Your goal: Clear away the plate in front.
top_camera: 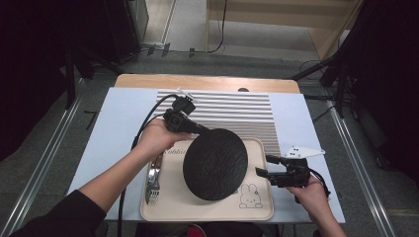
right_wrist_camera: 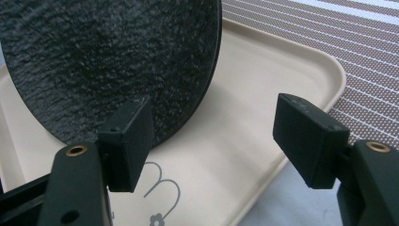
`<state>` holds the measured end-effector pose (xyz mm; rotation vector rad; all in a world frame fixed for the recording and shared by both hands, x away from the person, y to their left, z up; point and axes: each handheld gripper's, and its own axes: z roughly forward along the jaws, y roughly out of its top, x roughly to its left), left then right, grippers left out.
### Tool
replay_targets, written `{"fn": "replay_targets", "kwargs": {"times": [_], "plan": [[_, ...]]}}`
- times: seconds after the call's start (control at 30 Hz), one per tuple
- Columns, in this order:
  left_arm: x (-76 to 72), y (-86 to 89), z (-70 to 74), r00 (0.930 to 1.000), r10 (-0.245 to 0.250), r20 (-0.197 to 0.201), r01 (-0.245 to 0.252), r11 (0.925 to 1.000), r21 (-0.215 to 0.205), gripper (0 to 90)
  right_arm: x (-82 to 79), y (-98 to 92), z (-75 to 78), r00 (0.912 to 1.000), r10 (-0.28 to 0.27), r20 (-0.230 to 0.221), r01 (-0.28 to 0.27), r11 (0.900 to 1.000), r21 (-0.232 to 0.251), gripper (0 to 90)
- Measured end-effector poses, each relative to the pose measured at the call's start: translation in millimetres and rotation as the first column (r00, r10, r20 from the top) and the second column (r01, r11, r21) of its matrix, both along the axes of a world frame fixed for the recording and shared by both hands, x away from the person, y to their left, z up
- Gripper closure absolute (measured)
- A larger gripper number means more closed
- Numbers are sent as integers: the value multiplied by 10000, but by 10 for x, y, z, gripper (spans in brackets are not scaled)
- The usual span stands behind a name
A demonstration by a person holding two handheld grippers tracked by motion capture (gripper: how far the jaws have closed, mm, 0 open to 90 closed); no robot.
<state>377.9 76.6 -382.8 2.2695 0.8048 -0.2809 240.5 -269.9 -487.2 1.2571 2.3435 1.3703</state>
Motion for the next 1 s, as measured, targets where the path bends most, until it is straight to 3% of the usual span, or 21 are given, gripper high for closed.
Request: {"fn": "replay_targets", "kwargs": {"times": [0.07, 0.23, 0.37, 0.47, 0.6, 0.77, 0.93, 1.0], "plan": [[5, 35, -71, 9998, 184, 39, -184, 9998, 66, 869, 1, 0, -2, 10000, 4, -6, -4, 10000, -4, 284], [91, 164, -264, 9986, 351, -391, -357, 9993, -131, 863, 1, 3, -2, 10000, 17, 24, -17, 10000, -13, 284], [108, 220, -395, 9975, 561, -418, -565, 9984, -95, 853, 1, 19, -2, 10000, 71, 30, -71, 10000, -12, 284], [105, 271, -477, 9962, 703, -513, -728, 9961, -494, 849, 1, 23, -2, 10000, 80, 41, -80, 10000, -23, 284], [75, 284, -513, 9971, 763, -33, -763, 9964, -359, 838, 1, 24, -3, 10000, 78, 36, -78, 10000, -40, 284], [67, 327, -609, 9951, 972, 179, -965, 9946, -386, 824, -2, 32, -2, 9999, 115, 35, -115, 9999, -60, 284], [86, 387, -718, 9925, 1223, -26, -1223, 9911, -527, 814, 1, 38, -4, 9999, 116, 16, -116, 9999, -69, 284], [83, 391, -737, 9929, 1185, 80, -1181, 9922, -401, 809, 2, 42, -5, 9999, 129, 11, -129, 9999, -87, 284]]}}
